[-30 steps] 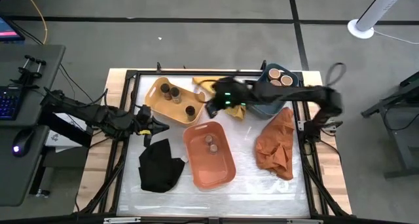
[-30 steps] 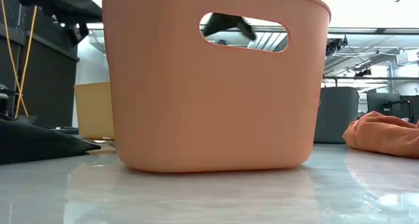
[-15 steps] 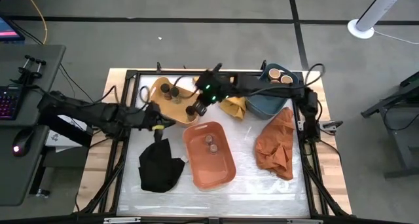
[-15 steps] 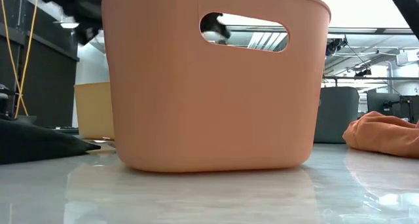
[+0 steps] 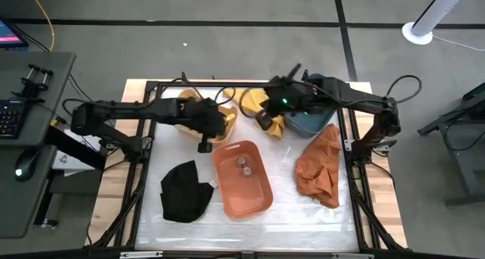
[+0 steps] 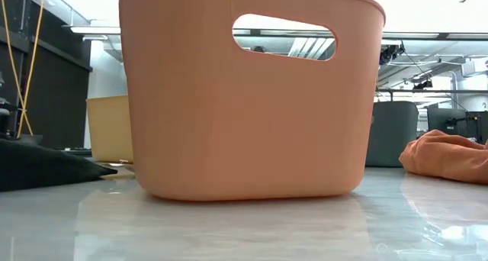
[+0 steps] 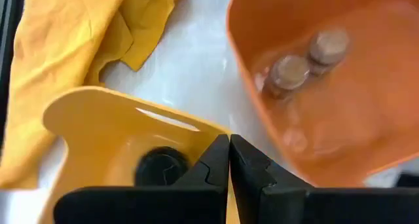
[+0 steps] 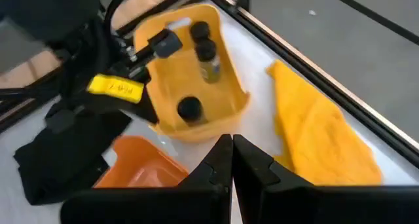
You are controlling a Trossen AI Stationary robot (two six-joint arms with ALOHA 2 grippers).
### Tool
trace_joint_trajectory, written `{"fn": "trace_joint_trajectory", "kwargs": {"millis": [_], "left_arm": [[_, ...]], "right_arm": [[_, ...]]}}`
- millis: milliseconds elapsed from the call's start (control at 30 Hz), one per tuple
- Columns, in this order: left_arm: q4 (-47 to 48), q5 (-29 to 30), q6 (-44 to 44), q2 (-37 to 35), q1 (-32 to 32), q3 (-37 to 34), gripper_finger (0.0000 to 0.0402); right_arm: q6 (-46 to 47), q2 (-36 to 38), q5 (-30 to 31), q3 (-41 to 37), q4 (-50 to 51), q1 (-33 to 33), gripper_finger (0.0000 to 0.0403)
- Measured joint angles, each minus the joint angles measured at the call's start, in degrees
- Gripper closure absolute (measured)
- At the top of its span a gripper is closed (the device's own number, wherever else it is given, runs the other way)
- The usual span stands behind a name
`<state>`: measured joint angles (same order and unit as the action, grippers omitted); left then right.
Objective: Sort spices by type
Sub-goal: Put the green seasoning bottle into the yellow bin
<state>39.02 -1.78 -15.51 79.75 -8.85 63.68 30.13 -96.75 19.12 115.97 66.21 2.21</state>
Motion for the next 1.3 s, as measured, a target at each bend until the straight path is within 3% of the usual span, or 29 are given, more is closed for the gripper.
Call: {"fn": "trace_joint_trajectory", "kwargs": {"millis": [233, 400, 633, 900, 1300], "left_arm": [[1.29, 1.62, -10.14, 3.31, -3.38, 0.24, 0.0401], [0.05, 2.92, -13.57, 3.45, -5.82, 0.24, 0.0401], [0.76, -2.51, -14.77, 3.45, -7.98, -1.59, 0.0401], [-4.00, -2.21, -14.77, 3.45, -8.45, -2.99, 0.0401], [-3.62, -2.84, -15.78, 7.10, -8.45, -2.75, 0.0401]], "right_arm": [[10.01, 3.82, 11.04, -0.01, 9.28, -6.68, 0.0403], [14.53, 3.76, 14.94, -0.12, 12.80, -9.45, 0.0403], [16.39, 3.80, 15.38, -0.55, 13.87, -9.93, 0.0403], [16.39, 3.80, 15.37, -0.55, 13.78, -9.28, 0.0403], [17.47, 3.76, 14.92, -0.55, 14.68, -9.28, 0.0403]]}}
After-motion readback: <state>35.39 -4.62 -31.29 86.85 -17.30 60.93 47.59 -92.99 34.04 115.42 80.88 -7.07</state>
